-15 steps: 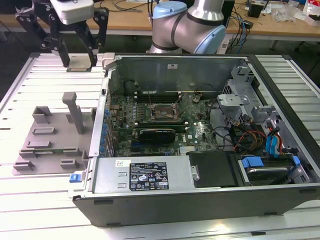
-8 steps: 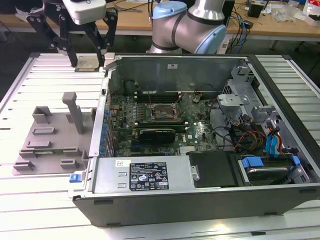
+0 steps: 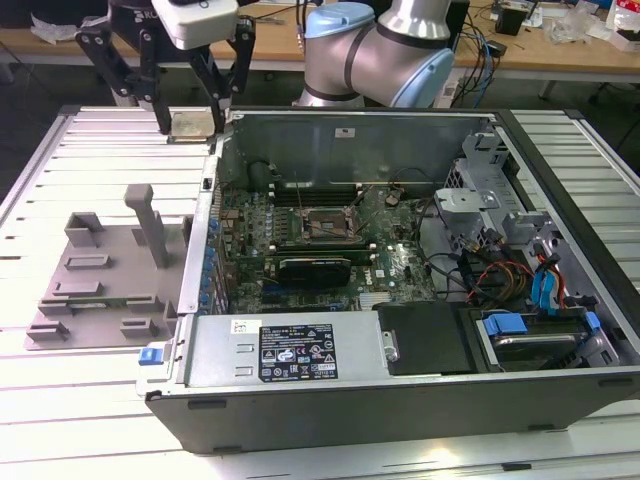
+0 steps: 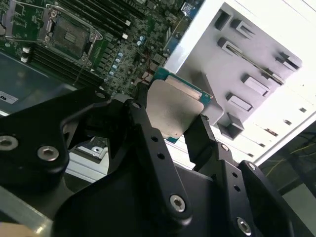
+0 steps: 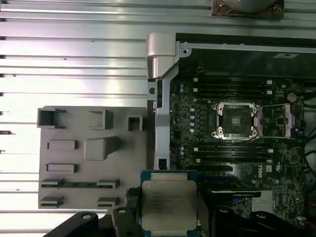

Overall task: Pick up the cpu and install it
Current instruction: 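Pick up the cpu and move it towards the insertion slot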

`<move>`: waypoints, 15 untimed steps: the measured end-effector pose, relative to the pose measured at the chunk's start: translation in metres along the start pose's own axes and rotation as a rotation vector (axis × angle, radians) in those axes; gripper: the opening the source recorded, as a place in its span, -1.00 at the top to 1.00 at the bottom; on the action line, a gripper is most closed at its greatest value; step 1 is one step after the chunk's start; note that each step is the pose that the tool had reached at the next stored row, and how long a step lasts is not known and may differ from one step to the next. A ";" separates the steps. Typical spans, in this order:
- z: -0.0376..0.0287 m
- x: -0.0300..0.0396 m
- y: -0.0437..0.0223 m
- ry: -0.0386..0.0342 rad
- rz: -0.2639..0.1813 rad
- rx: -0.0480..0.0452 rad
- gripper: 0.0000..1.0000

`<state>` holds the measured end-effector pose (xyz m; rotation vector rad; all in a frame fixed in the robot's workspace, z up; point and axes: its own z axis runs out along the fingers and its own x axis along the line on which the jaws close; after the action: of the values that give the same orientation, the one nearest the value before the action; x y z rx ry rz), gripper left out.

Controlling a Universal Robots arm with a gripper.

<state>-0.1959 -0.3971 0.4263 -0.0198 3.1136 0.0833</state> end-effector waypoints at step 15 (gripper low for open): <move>0.0007 -0.0265 -0.0003 0.0000 0.000 0.0000 -0.08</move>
<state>-0.1694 -0.3971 0.4263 -0.0198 3.1137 0.0833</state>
